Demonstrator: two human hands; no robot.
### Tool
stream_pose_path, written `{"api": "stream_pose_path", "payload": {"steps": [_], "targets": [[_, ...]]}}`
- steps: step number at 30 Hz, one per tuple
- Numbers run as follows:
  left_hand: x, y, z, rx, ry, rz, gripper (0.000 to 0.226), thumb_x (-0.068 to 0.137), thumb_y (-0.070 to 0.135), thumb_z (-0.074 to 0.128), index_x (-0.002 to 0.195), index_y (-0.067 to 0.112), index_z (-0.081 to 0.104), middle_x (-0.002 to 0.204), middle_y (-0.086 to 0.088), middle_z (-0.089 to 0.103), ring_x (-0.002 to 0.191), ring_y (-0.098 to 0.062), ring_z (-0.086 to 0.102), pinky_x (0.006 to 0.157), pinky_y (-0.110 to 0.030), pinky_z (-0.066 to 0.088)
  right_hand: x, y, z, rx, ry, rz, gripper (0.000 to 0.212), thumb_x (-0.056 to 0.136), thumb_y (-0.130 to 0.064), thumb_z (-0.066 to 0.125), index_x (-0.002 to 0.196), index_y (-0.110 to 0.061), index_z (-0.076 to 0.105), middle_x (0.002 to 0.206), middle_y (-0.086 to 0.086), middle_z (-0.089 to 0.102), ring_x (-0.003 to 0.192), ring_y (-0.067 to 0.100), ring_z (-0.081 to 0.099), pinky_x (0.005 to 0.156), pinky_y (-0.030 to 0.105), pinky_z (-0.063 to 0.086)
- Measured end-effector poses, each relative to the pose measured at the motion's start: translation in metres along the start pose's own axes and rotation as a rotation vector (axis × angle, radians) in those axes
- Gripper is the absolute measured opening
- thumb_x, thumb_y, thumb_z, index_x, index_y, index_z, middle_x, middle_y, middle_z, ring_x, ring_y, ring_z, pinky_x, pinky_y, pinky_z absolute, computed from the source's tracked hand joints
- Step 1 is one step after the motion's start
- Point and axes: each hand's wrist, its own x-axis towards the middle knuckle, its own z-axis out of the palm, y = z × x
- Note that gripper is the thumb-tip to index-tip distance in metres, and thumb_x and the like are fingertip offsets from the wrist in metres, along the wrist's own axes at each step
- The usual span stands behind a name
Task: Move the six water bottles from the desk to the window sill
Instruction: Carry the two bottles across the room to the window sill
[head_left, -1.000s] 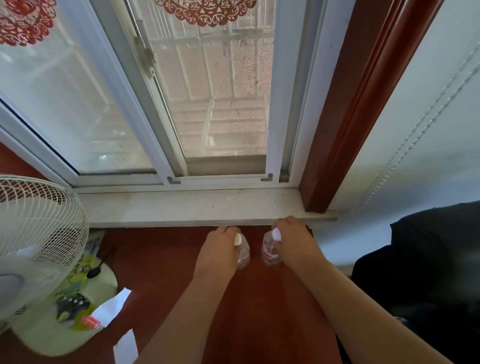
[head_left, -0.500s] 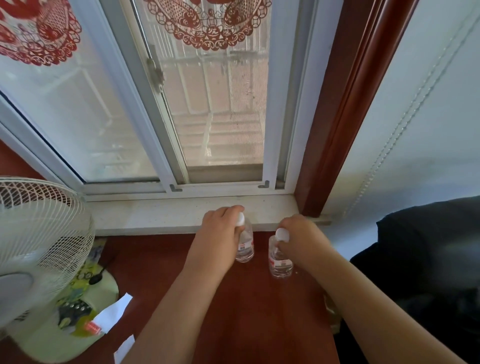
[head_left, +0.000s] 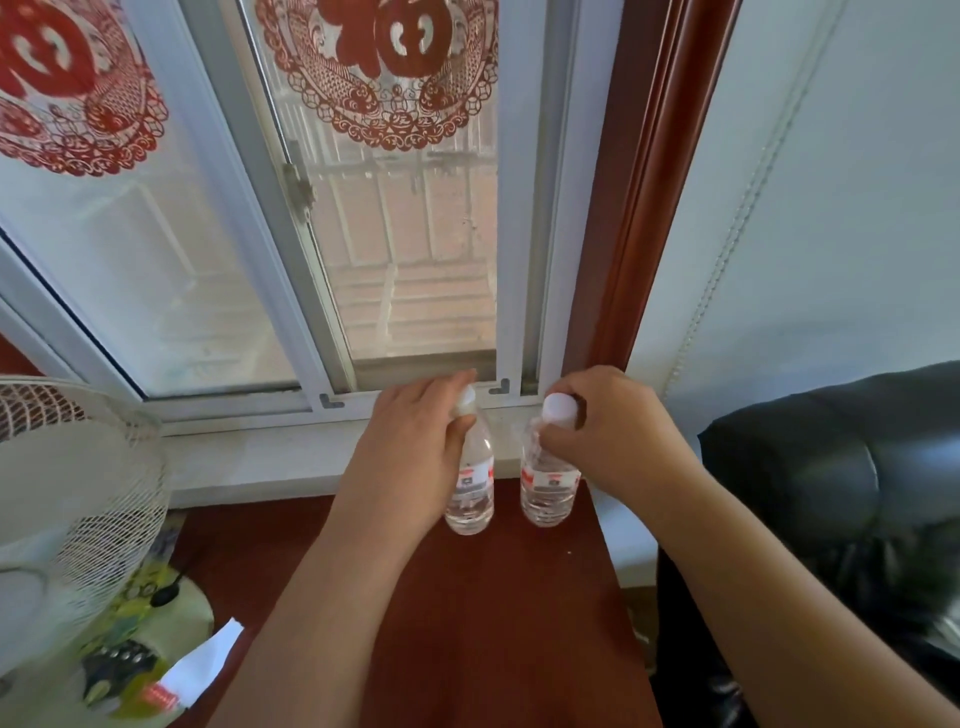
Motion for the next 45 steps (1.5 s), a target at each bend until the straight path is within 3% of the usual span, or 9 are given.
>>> {"api": "stream_pose_path", "payload": {"steps": [7, 11, 15, 22, 25, 29, 32, 39, 45], "targets": [[0.005, 0.01, -0.026, -0.064, -0.088, 0.14, 0.044, 0.096, 0.027, 0.061, 0.138, 0.031, 0.051, 0.128, 0.005, 0.06, 0.121, -0.015, 0.044, 0.097, -0.022, 0.031, -0.036, -0.025, -0.011, -0.029, 0.132, 0.112, 0.038, 0.078, -0.036, 0.073, 0.114, -0.029, 0.065, 0.106, -0.013, 0.057, 0.088, 0.004, 0.054, 0.064, 0.014, 0.036], [0.001, 0.013, -0.035, -0.11, -0.126, 0.246, 0.044, 0.095, 0.026, 0.063, 0.137, 0.031, 0.052, 0.129, 0.009, 0.059, 0.121, -0.009, 0.041, 0.094, -0.012, 0.022, -0.064, -0.038, -0.015, -0.022, 0.232, 0.217, 0.036, 0.078, -0.034, 0.074, 0.112, -0.031, 0.065, 0.104, -0.013, 0.059, 0.087, 0.004, 0.056, 0.068, 0.017, 0.042], [-0.006, 0.017, -0.035, -0.163, -0.211, 0.337, 0.042, 0.097, 0.028, 0.058, 0.138, 0.036, 0.05, 0.132, 0.014, 0.056, 0.124, -0.006, 0.039, 0.093, -0.013, 0.022, -0.095, -0.049, -0.021, -0.041, 0.334, 0.311, 0.033, 0.075, -0.033, 0.077, 0.106, -0.032, 0.067, 0.092, -0.02, 0.054, 0.08, -0.003, 0.052, 0.065, 0.011, 0.033], [-0.029, 0.043, -0.021, -0.243, -0.361, 0.492, 0.043, 0.1, 0.032, 0.052, 0.142, 0.034, 0.046, 0.139, 0.011, 0.053, 0.127, -0.009, 0.039, 0.101, -0.022, 0.026, -0.171, -0.053, -0.028, -0.126, 0.47, 0.524, 0.031, 0.072, -0.036, 0.075, 0.103, -0.033, 0.068, 0.098, -0.015, 0.06, 0.082, -0.001, 0.053, 0.063, 0.01, 0.03], [-0.045, 0.065, -0.014, -0.286, -0.421, 0.576, 0.044, 0.1, 0.032, 0.052, 0.143, 0.035, 0.045, 0.139, 0.009, 0.053, 0.126, -0.01, 0.038, 0.096, -0.021, 0.026, -0.208, -0.054, -0.034, -0.137, 0.533, 0.623, 0.031, 0.072, -0.033, 0.073, 0.102, -0.032, 0.069, 0.097, -0.014, 0.061, 0.084, 0.004, 0.053, 0.065, 0.01, 0.032], [-0.067, 0.102, -0.006, -0.364, -0.49, 0.726, 0.044, 0.097, 0.028, 0.057, 0.14, 0.033, 0.049, 0.133, 0.008, 0.057, 0.122, -0.01, 0.041, 0.093, -0.019, 0.027, -0.262, -0.051, -0.044, -0.155, 0.599, 0.753, 0.032, 0.071, -0.03, 0.072, 0.103, -0.03, 0.07, 0.097, -0.012, 0.061, 0.089, 0.009, 0.055, 0.069, 0.02, 0.039], [-0.088, 0.134, -0.001, -0.404, -0.514, 0.842, 0.044, 0.095, 0.026, 0.061, 0.138, 0.031, 0.054, 0.129, 0.009, 0.06, 0.12, -0.01, 0.044, 0.09, -0.012, 0.023, -0.304, -0.045, -0.052, -0.153, 0.66, 0.836, 0.03, 0.071, -0.028, 0.073, 0.101, -0.028, 0.07, 0.097, -0.013, 0.06, 0.086, 0.005, 0.054, 0.07, 0.013, 0.038], [-0.148, 0.225, 0.008, -0.516, -0.636, 1.053, 0.046, 0.092, 0.024, 0.066, 0.137, 0.027, 0.056, 0.127, 0.008, 0.062, 0.122, -0.011, 0.047, 0.099, -0.023, 0.038, -0.411, -0.034, -0.075, -0.167, 0.819, 1.03, 0.027, 0.07, -0.033, 0.072, 0.097, -0.035, 0.067, 0.092, -0.019, 0.056, 0.081, -0.004, 0.054, 0.064, 0.011, 0.035], [-0.222, 0.301, 0.005, -0.567, -0.704, 1.227, 0.047, 0.093, 0.025, 0.065, 0.138, 0.03, 0.054, 0.128, 0.008, 0.062, 0.123, -0.012, 0.045, 0.098, -0.02, 0.031, -0.506, -0.036, -0.095, -0.24, 0.937, 1.154, 0.029, 0.07, -0.034, 0.073, 0.098, -0.033, 0.067, 0.091, -0.017, 0.058, 0.077, -0.002, 0.055, 0.062, 0.01, 0.035]]}}
